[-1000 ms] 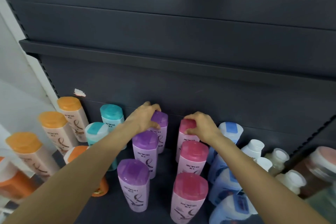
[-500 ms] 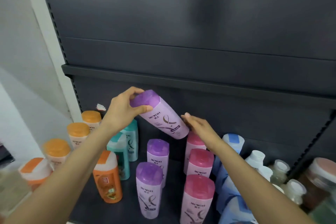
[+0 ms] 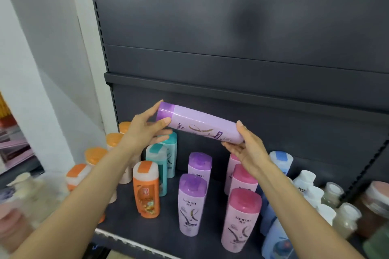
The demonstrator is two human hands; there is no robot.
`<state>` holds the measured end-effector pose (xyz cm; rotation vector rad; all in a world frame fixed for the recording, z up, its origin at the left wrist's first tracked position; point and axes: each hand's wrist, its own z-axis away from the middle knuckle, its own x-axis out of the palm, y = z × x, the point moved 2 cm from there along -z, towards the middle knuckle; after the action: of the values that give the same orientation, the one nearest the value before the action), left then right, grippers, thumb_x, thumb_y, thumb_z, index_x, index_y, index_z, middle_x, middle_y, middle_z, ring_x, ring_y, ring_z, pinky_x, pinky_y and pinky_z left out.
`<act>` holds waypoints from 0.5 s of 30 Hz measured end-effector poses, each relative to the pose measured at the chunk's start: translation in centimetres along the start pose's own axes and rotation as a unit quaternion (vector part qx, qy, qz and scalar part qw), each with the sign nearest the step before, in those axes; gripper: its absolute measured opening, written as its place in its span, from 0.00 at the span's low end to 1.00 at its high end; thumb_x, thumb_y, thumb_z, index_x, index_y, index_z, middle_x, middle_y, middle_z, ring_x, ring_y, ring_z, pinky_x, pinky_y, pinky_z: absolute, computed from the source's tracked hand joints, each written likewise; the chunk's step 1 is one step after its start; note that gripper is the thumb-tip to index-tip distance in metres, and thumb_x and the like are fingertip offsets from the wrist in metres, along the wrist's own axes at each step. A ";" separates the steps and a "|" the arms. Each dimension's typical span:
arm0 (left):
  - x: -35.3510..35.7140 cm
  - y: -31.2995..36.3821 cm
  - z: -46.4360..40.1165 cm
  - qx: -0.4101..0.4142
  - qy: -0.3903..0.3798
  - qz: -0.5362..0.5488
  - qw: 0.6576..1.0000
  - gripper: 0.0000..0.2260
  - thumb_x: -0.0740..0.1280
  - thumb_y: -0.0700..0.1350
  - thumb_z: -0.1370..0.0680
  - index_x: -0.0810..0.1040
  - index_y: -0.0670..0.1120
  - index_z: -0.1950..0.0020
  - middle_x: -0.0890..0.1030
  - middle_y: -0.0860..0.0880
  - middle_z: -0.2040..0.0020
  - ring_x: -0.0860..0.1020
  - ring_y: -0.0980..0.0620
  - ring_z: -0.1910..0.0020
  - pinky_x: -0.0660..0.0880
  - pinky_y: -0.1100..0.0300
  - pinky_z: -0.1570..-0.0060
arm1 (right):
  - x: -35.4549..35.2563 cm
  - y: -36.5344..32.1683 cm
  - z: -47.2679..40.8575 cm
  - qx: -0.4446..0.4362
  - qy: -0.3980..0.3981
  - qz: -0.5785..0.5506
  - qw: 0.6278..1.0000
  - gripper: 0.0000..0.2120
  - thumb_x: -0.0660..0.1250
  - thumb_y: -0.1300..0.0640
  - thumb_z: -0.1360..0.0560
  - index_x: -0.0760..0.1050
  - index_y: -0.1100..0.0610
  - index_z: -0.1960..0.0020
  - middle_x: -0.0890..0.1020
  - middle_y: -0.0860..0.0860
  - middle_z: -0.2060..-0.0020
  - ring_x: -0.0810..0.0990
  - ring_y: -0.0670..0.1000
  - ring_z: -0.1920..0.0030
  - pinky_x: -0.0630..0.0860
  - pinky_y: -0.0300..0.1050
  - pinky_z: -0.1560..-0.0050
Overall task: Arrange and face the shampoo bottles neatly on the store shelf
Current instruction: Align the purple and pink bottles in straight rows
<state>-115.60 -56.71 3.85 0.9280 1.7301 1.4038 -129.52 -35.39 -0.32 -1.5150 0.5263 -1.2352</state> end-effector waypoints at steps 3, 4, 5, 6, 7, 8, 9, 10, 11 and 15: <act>0.2 0.5 0.7 -0.050 -0.010 0.068 0.996 0.23 0.65 0.50 0.24 0.66 0.54 0.28 0.81 0.41 0.44 0.83 0.47 0.52 0.79 0.57 0.50 | 0.1 -0.2 0.5 -0.042 0.006 0.000 0.999 0.07 0.66 0.57 0.24 0.76 0.58 0.48 0.81 0.56 0.49 0.82 0.56 0.48 0.81 0.43 0.52; 0.3 0.4 0.9 -0.057 -0.002 0.092 0.994 0.22 0.64 0.52 0.23 0.67 0.53 0.29 0.81 0.42 0.43 0.83 0.48 0.51 0.79 0.57 0.50 | -0.1 -0.1 0.5 -0.050 0.000 0.003 0.999 0.07 0.66 0.58 0.24 0.76 0.57 0.46 0.80 0.56 0.47 0.81 0.56 0.46 0.81 0.43 0.51; 0.4 0.2 1.1 -0.054 0.012 0.106 0.993 0.21 0.63 0.51 0.23 0.68 0.52 0.30 0.80 0.43 0.43 0.83 0.48 0.50 0.79 0.58 0.50 | -0.3 0.0 0.7 -0.055 -0.008 0.004 0.998 0.10 0.66 0.60 0.24 0.75 0.57 0.43 0.80 0.57 0.44 0.80 0.56 0.44 0.81 0.44 0.50; 0.4 -0.1 1.3 -0.045 0.031 0.114 0.992 0.19 0.63 0.49 0.22 0.69 0.52 0.31 0.80 0.44 0.43 0.82 0.48 0.49 0.80 0.58 0.51 | -0.6 0.2 0.9 -0.055 -0.016 0.002 0.998 0.13 0.66 0.62 0.25 0.74 0.59 0.40 0.79 0.57 0.43 0.80 0.55 0.43 0.80 0.45 0.48; 0.4 -0.3 1.5 -0.030 0.053 0.119 0.991 0.18 0.64 0.45 0.22 0.71 0.52 0.32 0.80 0.45 0.43 0.81 0.49 0.48 0.80 0.58 0.51 | -0.8 0.4 1.1 -0.055 -0.025 0.003 0.998 0.17 0.66 0.64 0.25 0.72 0.61 0.37 0.79 0.57 0.42 0.80 0.55 0.43 0.80 0.45 0.47; 0.3 -0.5 1.6 -0.015 0.069 0.123 0.990 0.18 0.64 0.43 0.22 0.72 0.52 0.33 0.80 0.47 0.45 0.81 0.49 0.47 0.80 0.57 0.51 | -0.9 0.7 1.3 -0.056 -0.036 0.008 0.998 0.19 0.66 0.65 0.26 0.70 0.63 0.35 0.80 0.57 0.43 0.80 0.54 0.43 0.80 0.45 0.46; 0.2 -0.7 1.8 -0.002 0.078 0.125 0.989 0.18 0.65 0.41 0.23 0.72 0.52 0.34 0.81 0.50 0.49 0.81 0.49 0.47 0.80 0.56 0.51 | -1.0 0.9 1.6 -0.060 -0.048 0.014 0.997 0.20 0.66 0.66 0.26 0.70 0.64 0.35 0.81 0.57 0.45 0.81 0.52 0.44 0.79 0.43 0.47; 0.2 -0.8 2.0 0.006 0.082 0.130 0.988 0.19 0.66 0.40 0.23 0.72 0.52 0.34 0.82 0.52 0.53 0.82 0.49 0.48 0.80 0.55 0.51 | -1.0 1.2 1.8 -0.065 -0.058 0.013 0.996 0.20 0.66 0.67 0.26 0.70 0.64 0.35 0.82 0.55 0.47 0.81 0.51 0.46 0.79 0.41 0.47; 0.1 -1.0 2.3 0.008 0.081 0.137 0.987 0.20 0.66 0.39 0.24 0.71 0.53 0.33 0.83 0.54 0.56 0.82 0.49 0.49 0.80 0.55 0.51 | -1.0 1.3 2.0 -0.071 -0.063 0.003 0.995 0.21 0.66 0.67 0.28 0.71 0.63 0.35 0.83 0.54 0.48 0.82 0.50 0.47 0.79 0.40 0.48; 0.1 -1.9 3.3 -0.004 0.067 0.181 0.981 0.23 0.67 0.38 0.25 0.69 0.50 0.31 0.82 0.46 0.45 0.81 0.49 0.46 0.79 0.55 0.49 | -0.8 1.1 2.8 -0.092 -0.081 -0.031 0.992 0.33 0.73 0.62 0.39 0.72 0.55 0.35 0.83 0.51 0.47 0.81 0.49 0.44 0.78 0.38 0.49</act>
<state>-112.94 -55.34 1.47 1.2144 1.7086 1.7387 -127.05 -33.83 -1.37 -1.7830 0.4989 -1.1233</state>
